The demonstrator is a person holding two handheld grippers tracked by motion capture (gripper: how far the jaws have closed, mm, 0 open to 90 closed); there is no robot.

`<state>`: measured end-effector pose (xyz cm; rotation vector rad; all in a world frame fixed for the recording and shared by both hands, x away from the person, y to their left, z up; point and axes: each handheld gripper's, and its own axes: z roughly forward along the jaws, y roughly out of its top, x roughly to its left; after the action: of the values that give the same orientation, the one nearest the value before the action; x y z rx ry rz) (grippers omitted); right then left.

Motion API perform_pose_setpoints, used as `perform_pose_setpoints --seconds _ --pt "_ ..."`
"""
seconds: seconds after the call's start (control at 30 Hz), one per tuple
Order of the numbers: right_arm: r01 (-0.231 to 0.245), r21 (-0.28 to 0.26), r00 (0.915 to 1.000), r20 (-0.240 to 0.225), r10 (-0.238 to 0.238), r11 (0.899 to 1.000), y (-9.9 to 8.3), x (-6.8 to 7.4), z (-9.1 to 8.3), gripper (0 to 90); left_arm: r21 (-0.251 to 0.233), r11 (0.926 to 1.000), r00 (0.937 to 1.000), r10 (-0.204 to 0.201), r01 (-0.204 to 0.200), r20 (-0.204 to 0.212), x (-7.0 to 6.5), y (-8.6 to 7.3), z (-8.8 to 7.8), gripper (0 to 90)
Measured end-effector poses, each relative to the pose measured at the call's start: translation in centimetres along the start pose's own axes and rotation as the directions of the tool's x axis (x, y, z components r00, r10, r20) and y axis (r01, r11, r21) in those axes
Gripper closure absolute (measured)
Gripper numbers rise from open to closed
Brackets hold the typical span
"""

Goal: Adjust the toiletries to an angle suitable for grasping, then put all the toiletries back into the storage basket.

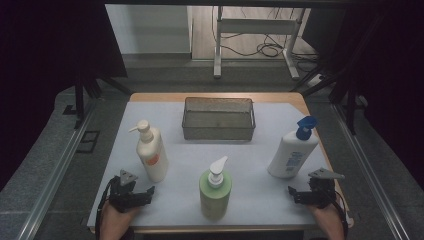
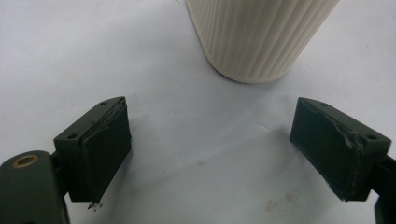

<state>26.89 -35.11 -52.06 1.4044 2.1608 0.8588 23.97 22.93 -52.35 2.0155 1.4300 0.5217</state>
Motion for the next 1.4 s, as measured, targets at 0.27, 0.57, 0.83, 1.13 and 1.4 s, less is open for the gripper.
perform_pose_setpoints --seconds 0.27,0.57,0.83,1.13,1.4 --pt "0.000 -0.002 1.0000 0.001 0.000 1.000 -0.02 0.00 0.00 0.0 -0.001 1.0000 1.0000 -0.001 0.001 -0.001 -0.02 -0.01 0.01 11.9" --pt "-0.003 -0.002 1.0000 0.001 0.003 1.000 -0.04 0.04 -0.01 0.0 -0.001 1.0000 1.0000 -0.002 0.002 -0.003 -0.03 -0.01 0.02 11.8" --pt "0.001 -0.002 1.0000 0.001 -0.001 1.000 -0.02 0.03 -0.03 0.0 -0.003 1.0000 1.0000 -0.003 0.003 -0.003 -0.05 -0.03 0.02 11.8" --pt "0.007 -0.002 0.9999 -0.012 -0.007 1.000 0.08 0.01 -0.11 2.5 -0.004 1.0000 1.0000 -0.004 0.004 -0.003 -0.05 -0.04 0.02 11.8" --pt "-0.011 0.002 0.9996 -0.026 0.011 1.000 0.24 -0.37 -0.70 13.4 -0.004 1.0000 1.0000 -0.004 0.004 -0.002 -0.04 -0.04 0.02 11.8"
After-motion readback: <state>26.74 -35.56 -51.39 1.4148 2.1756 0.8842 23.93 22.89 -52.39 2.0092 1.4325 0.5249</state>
